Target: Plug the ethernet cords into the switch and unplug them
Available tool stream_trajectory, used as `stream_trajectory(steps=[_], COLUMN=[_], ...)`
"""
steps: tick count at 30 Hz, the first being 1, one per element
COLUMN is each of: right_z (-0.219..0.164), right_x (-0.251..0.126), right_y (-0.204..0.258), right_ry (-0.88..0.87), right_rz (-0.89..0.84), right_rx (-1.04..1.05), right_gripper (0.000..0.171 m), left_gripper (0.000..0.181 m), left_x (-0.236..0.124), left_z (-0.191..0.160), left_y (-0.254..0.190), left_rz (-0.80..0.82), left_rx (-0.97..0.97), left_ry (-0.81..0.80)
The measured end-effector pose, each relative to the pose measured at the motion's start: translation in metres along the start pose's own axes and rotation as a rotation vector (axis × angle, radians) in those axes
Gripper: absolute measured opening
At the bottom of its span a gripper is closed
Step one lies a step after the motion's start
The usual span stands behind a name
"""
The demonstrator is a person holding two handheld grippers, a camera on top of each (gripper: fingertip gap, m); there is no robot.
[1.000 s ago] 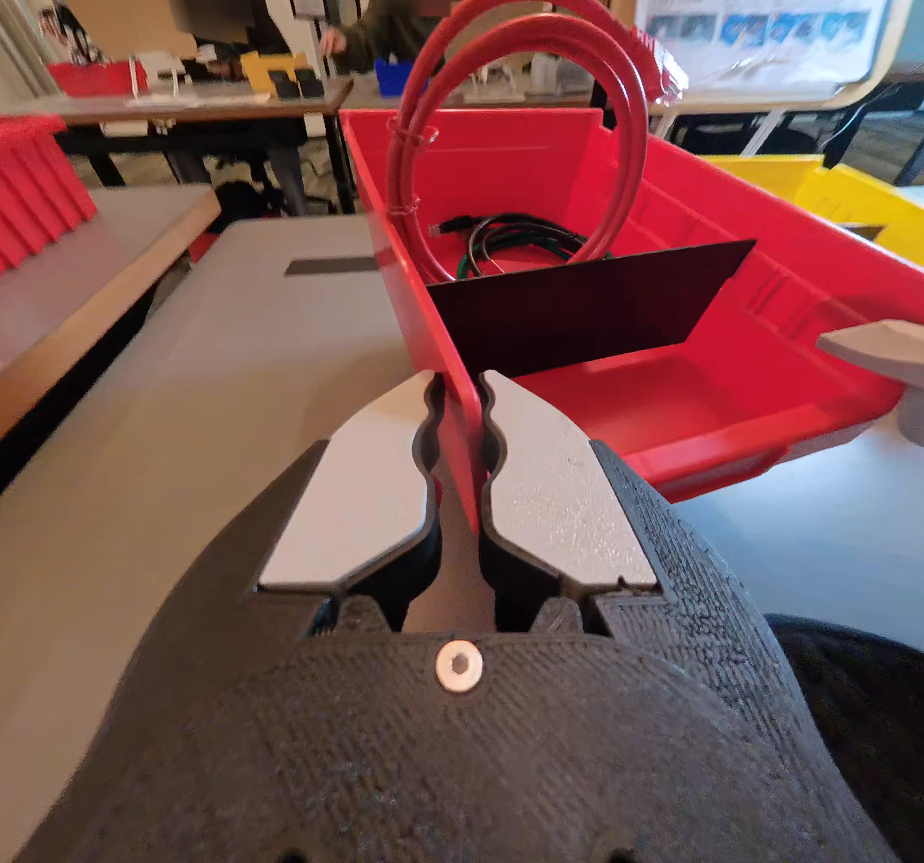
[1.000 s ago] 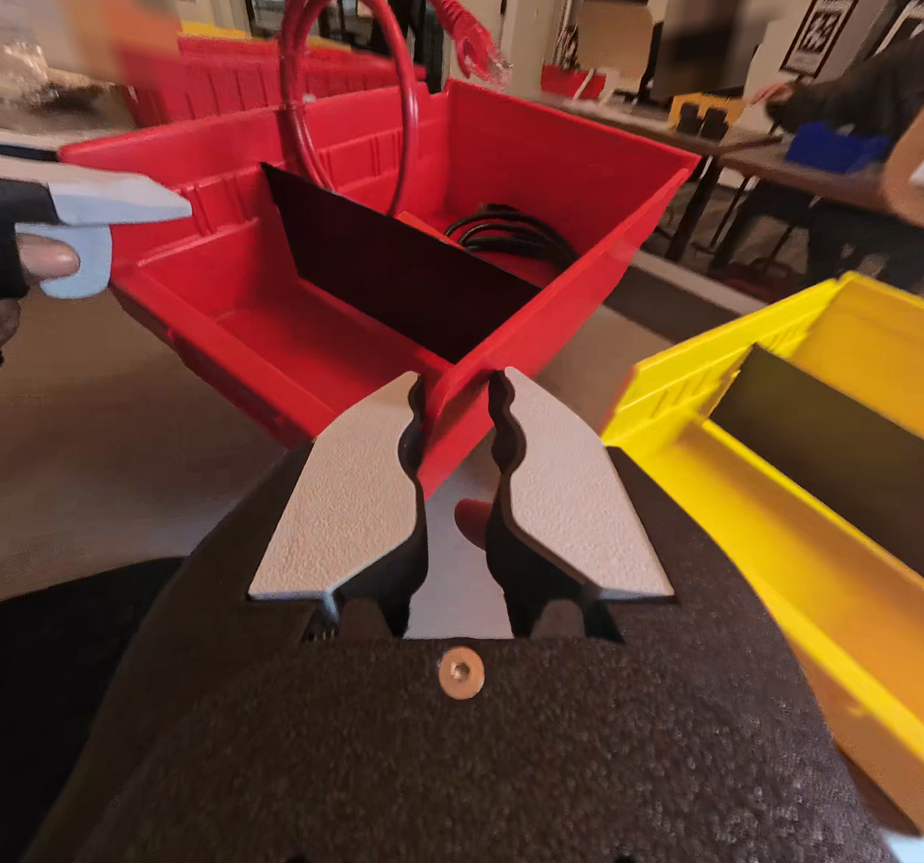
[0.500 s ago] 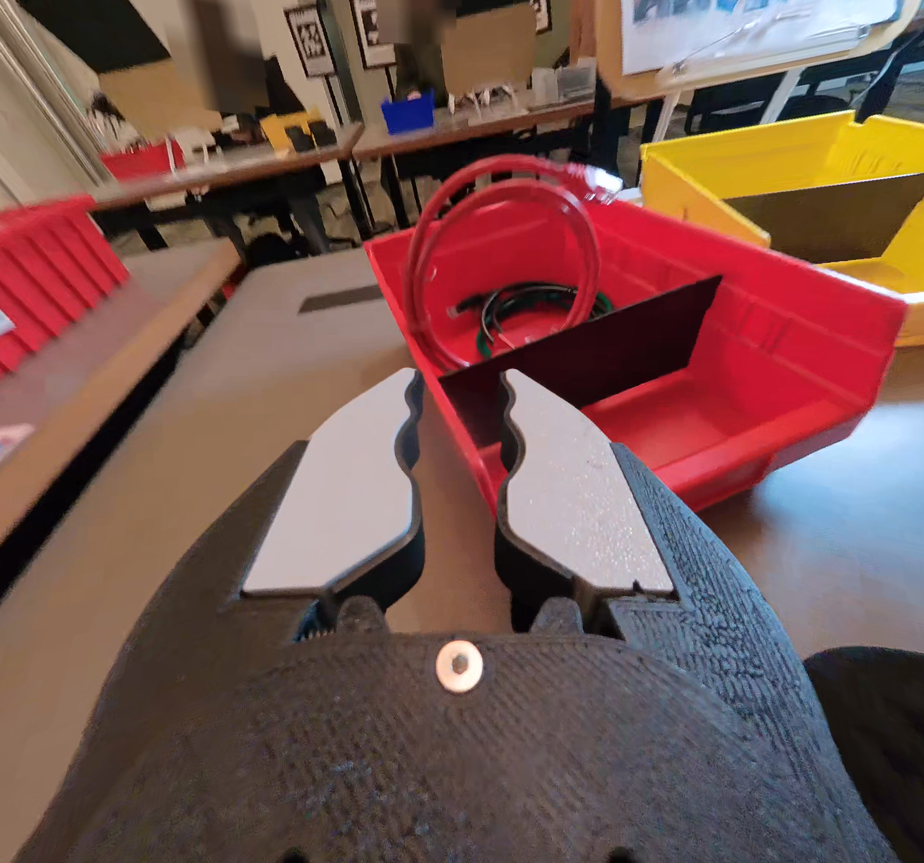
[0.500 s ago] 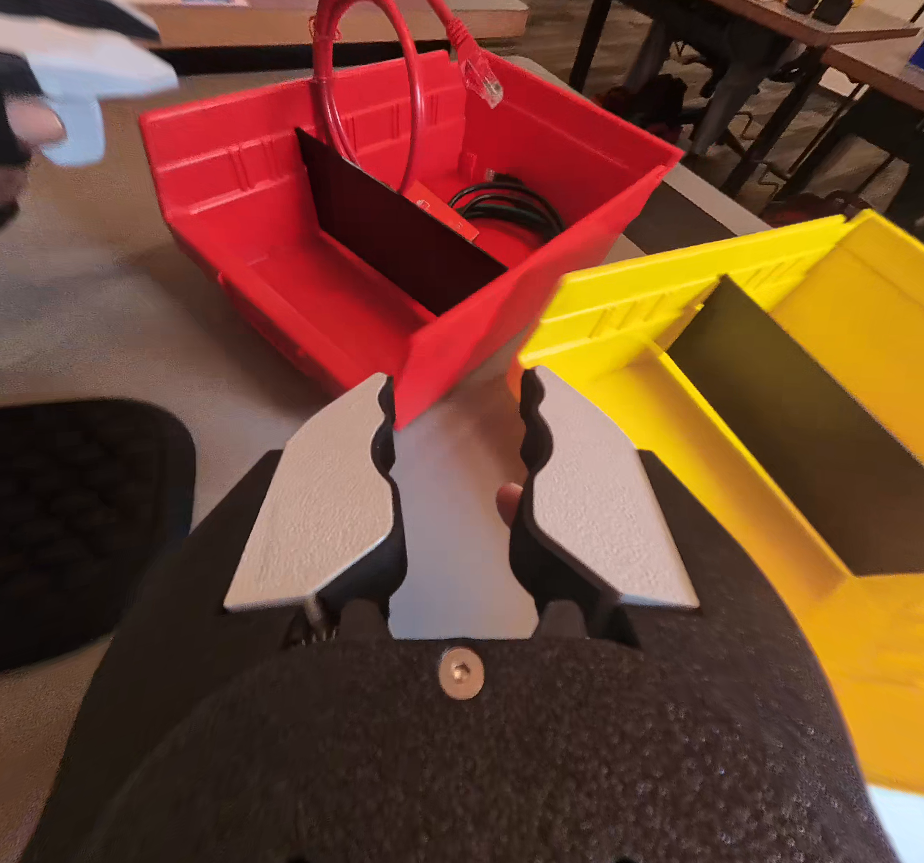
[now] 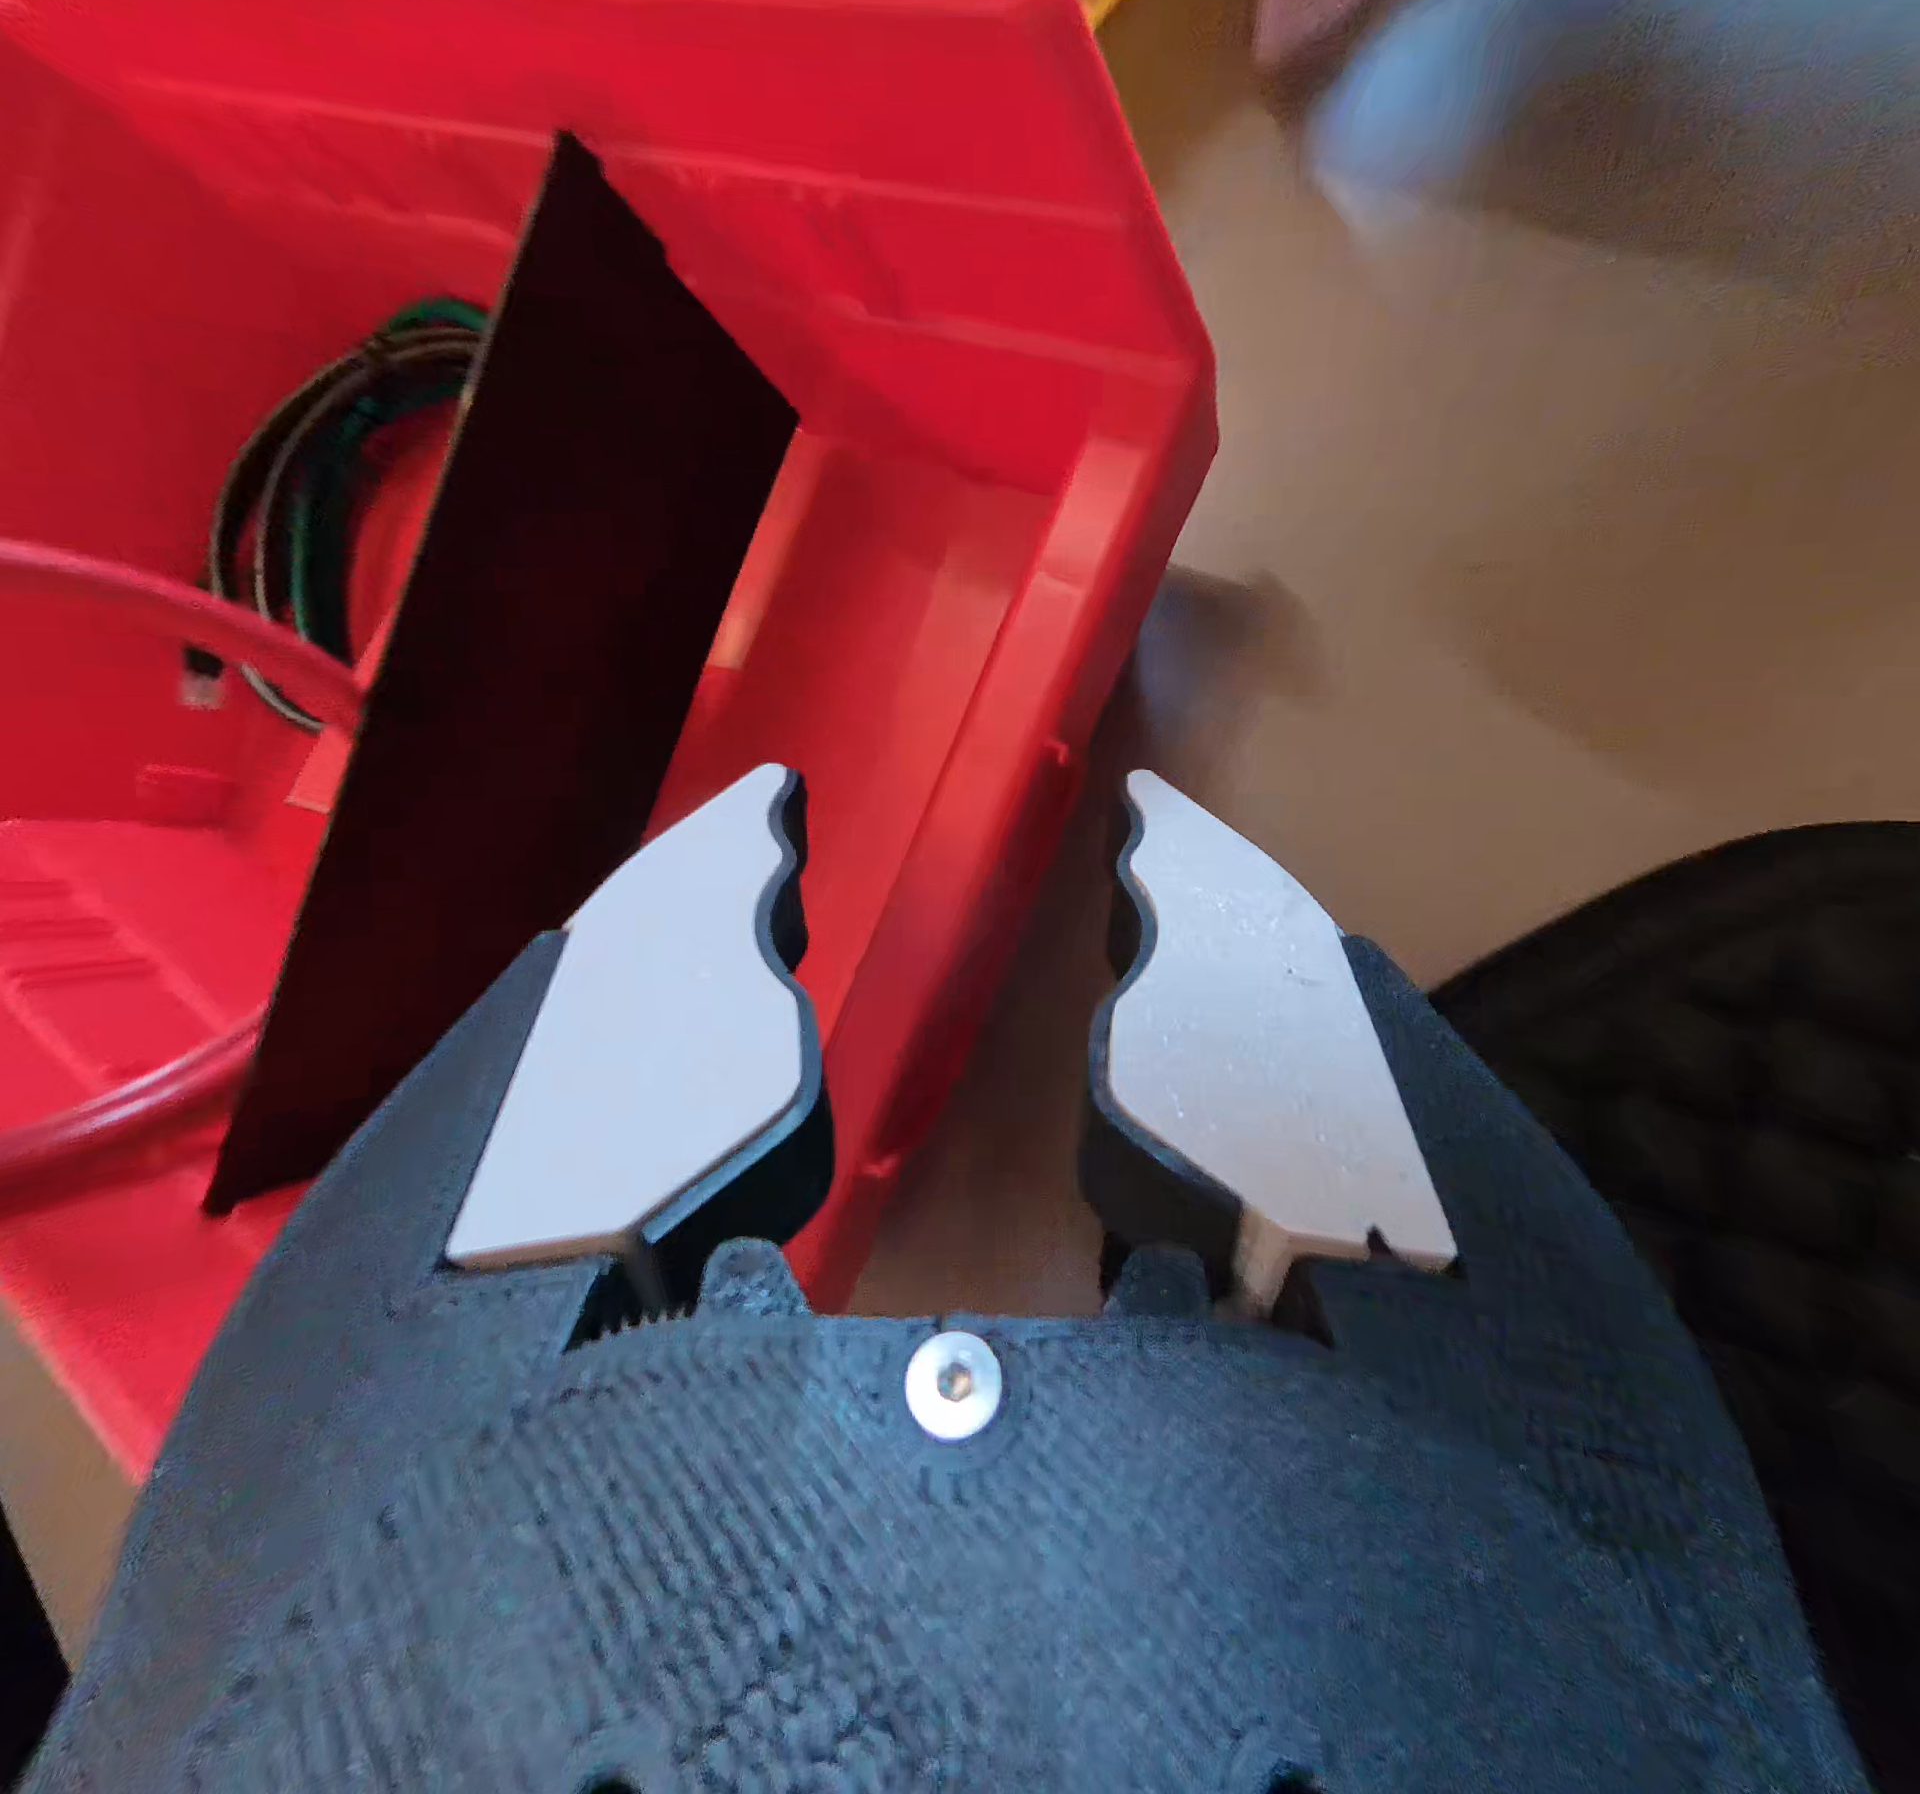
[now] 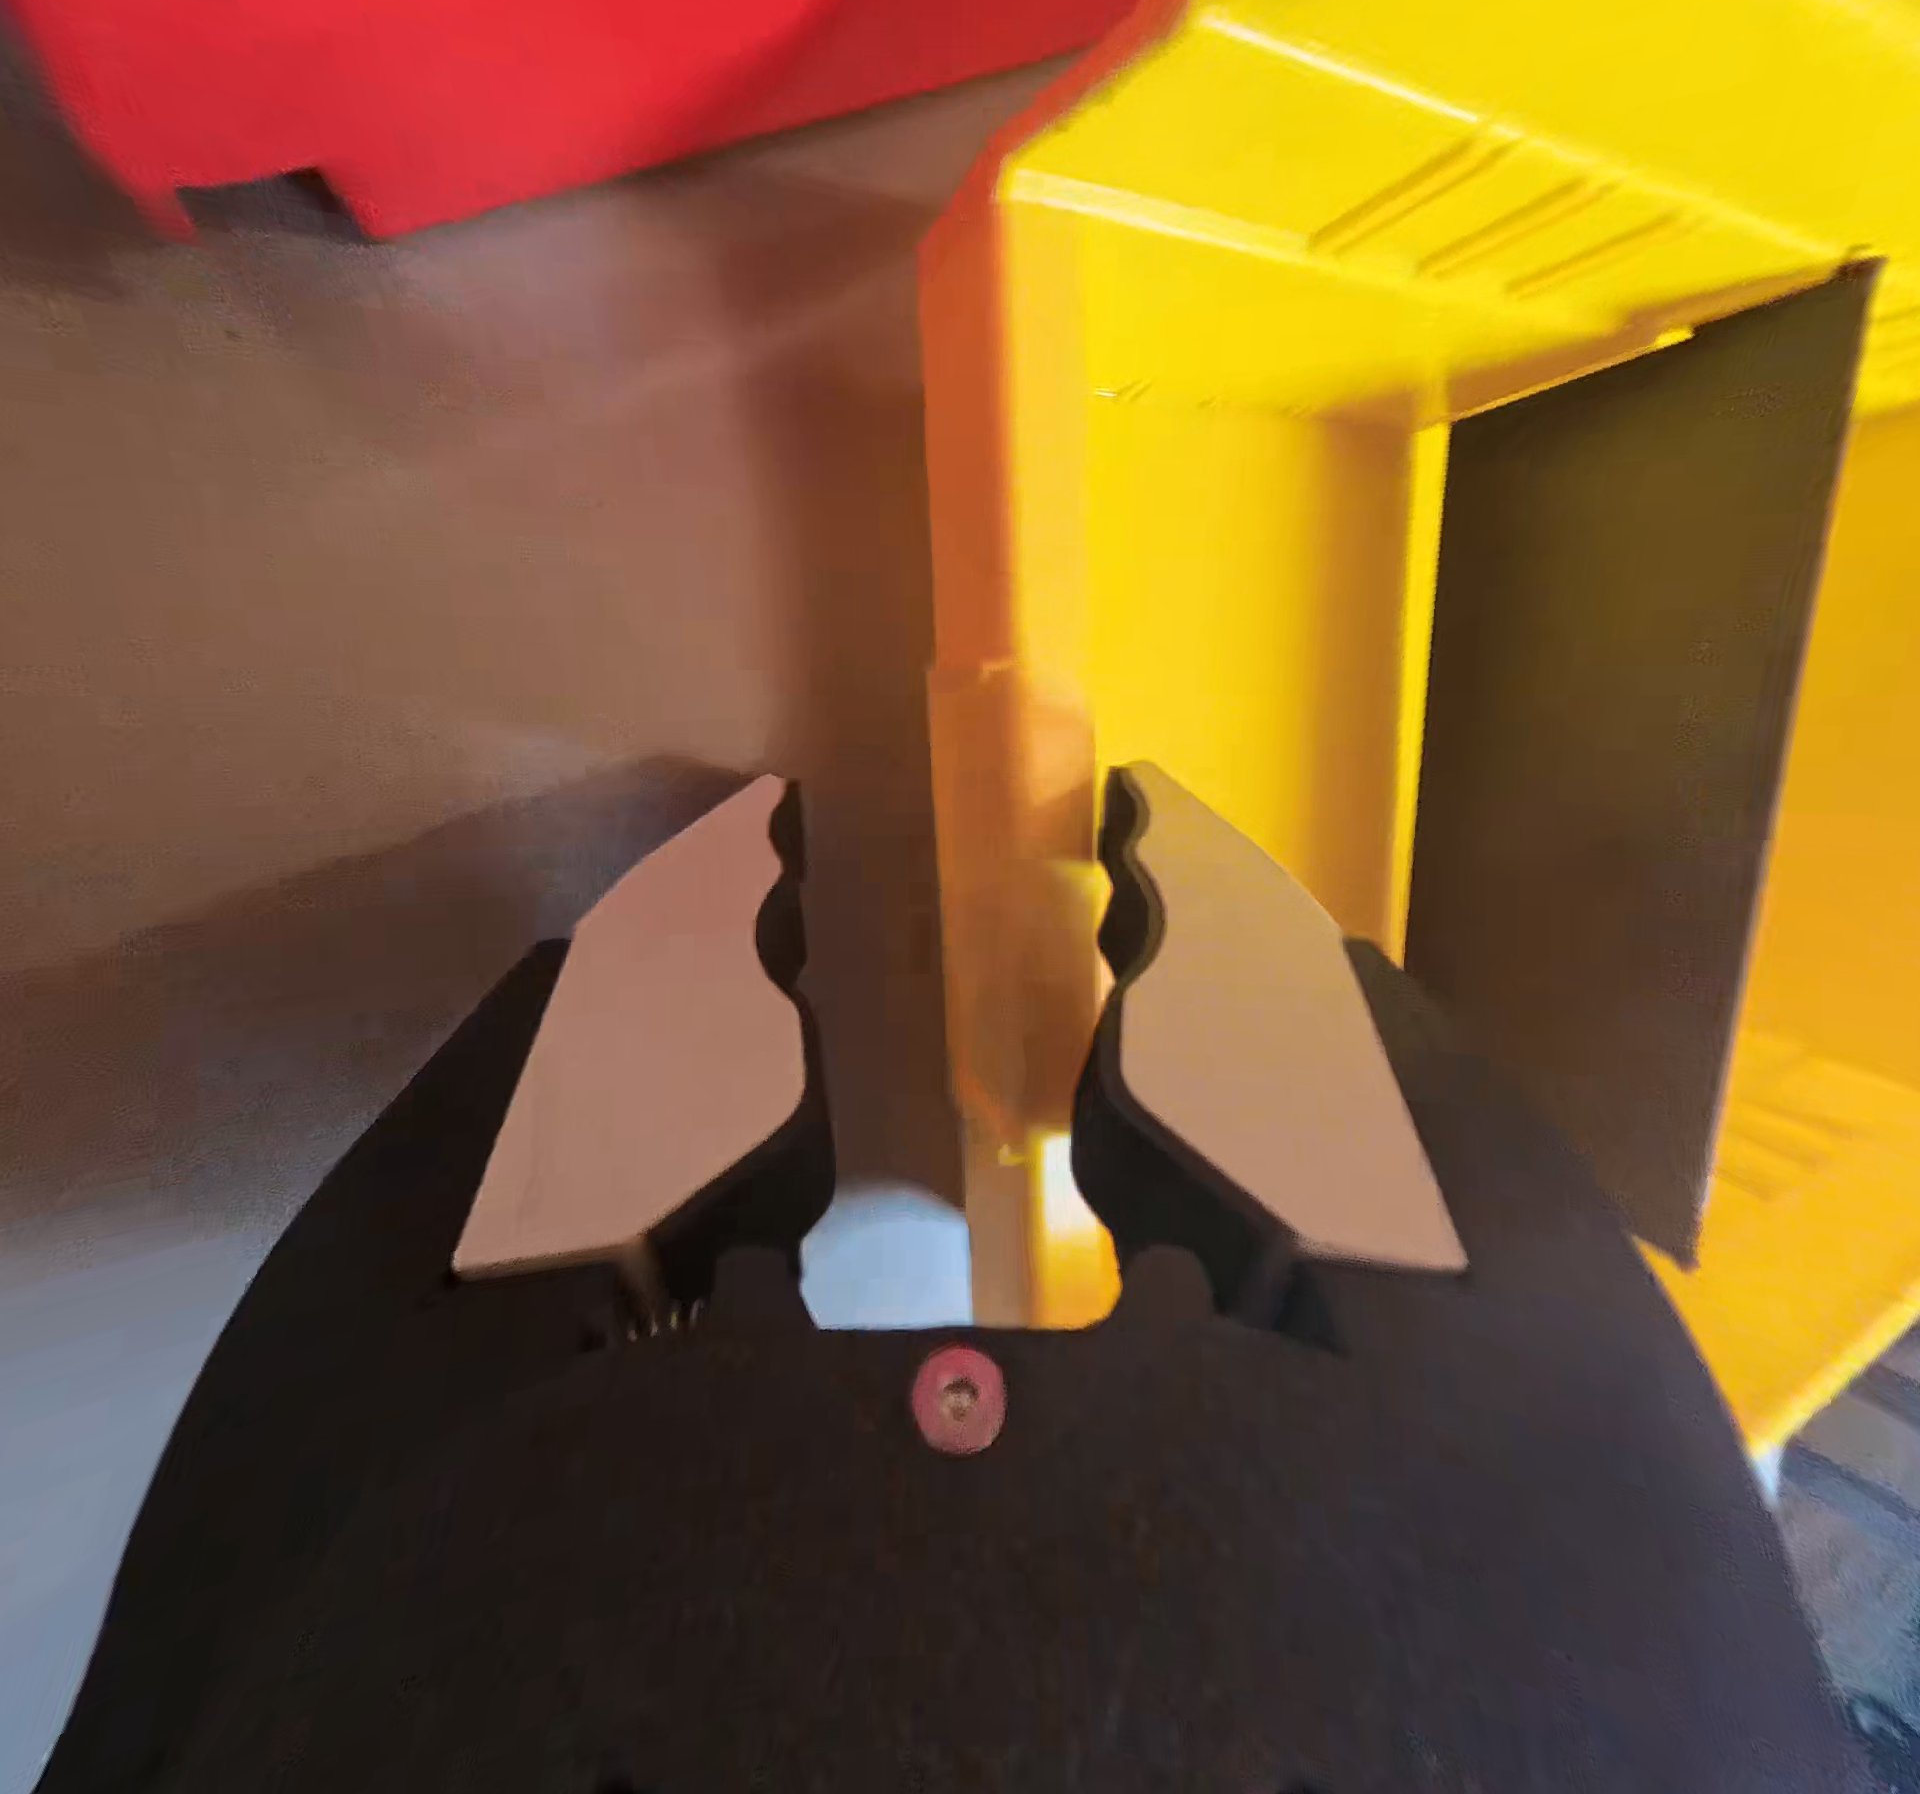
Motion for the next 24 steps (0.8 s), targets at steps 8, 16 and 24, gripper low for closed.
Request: stream_trajectory(steps=[8,16,24], right_z=[-0.055,-0.151,-0.220], right_x=[-0.025,-0.078,-0.085], right_y=[-0.002,0.040,0.031], right_ry=[-0.057,-0.147,0.000], right_rz=[-0.027,-0.141,-0.344], right_rx=[0.116,0.272,0.352], right_gripper=[0.031,0.034,0.034], left_gripper=[0.045,0.044,0.042], left_x=[0.024,0.024,0.027], left_z=[0.000,-0.001,0.003], left_y=[-0.003,-0.005,-0.002], left_rz=[-0.038,0.000,-0.007], left_rx=[0.037,0.066,0.090], left_ry=[-0.039,-0.080,-0.082])
Point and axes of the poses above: each gripper's, where its closed fingertips meet, x out along the fingers, z out of its top, y = z × x across the jaws, the point moved 6 cm from there along -x, back along the fingers, and after that the axes turned 6 degrees about y, right-handed, at the moved point
